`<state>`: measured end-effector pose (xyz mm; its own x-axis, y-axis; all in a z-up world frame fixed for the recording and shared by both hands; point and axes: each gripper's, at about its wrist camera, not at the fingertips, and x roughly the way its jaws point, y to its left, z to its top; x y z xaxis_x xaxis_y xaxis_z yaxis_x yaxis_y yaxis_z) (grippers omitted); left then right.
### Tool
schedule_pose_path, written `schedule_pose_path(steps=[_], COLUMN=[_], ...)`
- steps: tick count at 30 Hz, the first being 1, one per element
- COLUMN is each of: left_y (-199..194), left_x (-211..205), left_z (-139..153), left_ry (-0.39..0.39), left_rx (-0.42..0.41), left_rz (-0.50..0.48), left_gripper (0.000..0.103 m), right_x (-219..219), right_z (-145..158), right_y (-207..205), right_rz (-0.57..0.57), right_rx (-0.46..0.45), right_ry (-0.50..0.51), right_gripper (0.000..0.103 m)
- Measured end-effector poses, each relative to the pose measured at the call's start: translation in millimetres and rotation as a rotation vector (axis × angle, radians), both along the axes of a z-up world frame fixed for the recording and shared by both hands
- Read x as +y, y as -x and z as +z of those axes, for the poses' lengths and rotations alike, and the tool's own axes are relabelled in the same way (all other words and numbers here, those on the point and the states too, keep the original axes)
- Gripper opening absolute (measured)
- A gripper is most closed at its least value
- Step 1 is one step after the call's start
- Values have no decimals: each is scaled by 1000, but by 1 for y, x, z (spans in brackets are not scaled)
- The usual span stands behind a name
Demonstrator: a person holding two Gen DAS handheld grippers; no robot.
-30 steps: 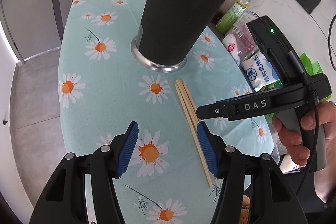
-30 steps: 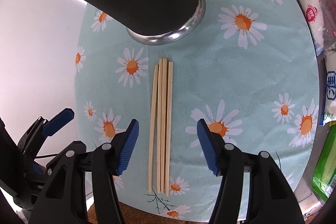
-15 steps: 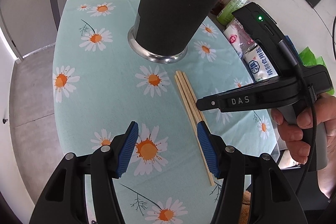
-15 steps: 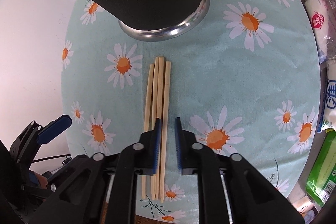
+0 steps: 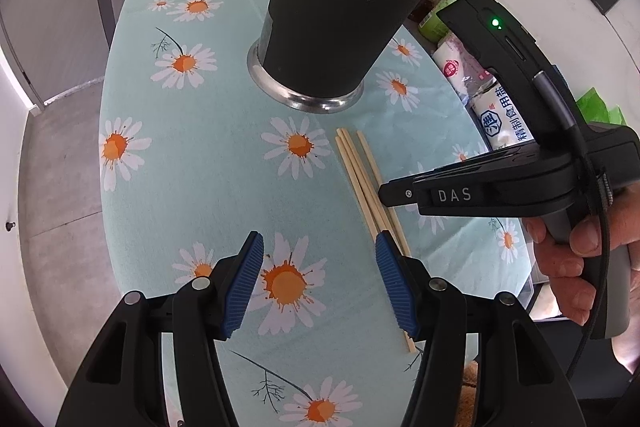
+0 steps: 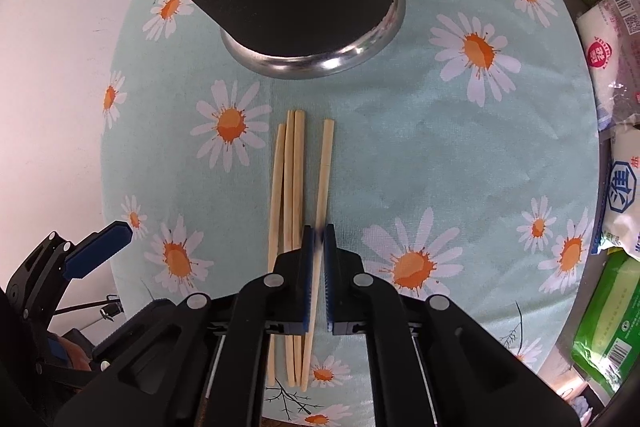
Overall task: Organize utensils
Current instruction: 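Close the right tool on one wooden chopstick from the pile, then grasp a chopstick with the left tool while the right tool holds its chopstick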
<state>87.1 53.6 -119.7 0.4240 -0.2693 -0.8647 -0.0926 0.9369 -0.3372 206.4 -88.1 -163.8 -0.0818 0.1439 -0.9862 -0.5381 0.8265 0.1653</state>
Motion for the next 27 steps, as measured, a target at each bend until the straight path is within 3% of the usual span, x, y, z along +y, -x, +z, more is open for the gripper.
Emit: schedule_pose_path(steps=[5,13,22,27], left_y=[-3,-5,-20,-30], left_x=[0,-5,-24,-29], left_z=[-3,-8,-12,-16], left_ry=[-3,-16,-48,-76], left_rx=[14,67,115,158], left_rz=[-4,-9,-27,19], left_gripper=[57,57,57,55], right_x=[5,-13,-44,-60], right_z=[2,-6,20,30], right_y=[6,-11,-7,-5], right_rz=[-1,-48,-42,-31], right_rx=[-24,93,93,86], right_ry=[18,-57,-151,-201], right_gripper=[5,5,5,5])
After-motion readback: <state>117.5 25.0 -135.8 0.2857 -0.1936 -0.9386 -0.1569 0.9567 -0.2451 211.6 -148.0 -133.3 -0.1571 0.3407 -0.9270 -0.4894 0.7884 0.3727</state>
